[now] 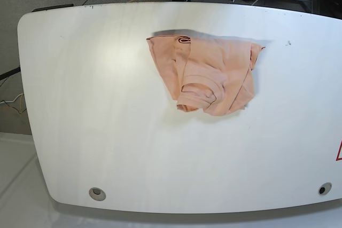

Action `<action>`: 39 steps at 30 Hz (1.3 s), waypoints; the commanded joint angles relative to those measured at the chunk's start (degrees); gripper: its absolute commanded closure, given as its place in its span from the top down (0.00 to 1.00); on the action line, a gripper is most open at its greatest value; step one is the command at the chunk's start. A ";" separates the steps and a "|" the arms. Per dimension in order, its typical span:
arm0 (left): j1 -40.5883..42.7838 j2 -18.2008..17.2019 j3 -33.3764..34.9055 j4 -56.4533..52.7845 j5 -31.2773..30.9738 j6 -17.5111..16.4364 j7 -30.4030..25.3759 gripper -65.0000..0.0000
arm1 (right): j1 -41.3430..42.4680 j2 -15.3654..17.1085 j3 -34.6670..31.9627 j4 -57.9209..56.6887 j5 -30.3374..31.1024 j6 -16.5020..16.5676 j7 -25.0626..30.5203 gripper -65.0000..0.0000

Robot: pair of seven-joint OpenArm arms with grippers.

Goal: Fold the T-shirt properly

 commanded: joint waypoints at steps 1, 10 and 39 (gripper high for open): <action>0.52 0.31 0.04 -0.03 0.10 0.17 -0.15 0.02 | -0.43 0.04 -0.06 -0.19 0.08 0.30 0.39 0.00; 0.52 0.13 0.04 -0.03 0.10 2.72 -0.15 0.02 | -0.43 -1.89 0.02 -0.28 -3.00 0.21 0.39 0.00; 0.60 -1.36 -0.92 0.15 -0.16 3.33 -0.24 0.02 | -0.34 -4.09 0.02 -0.28 -3.18 -1.63 0.48 0.00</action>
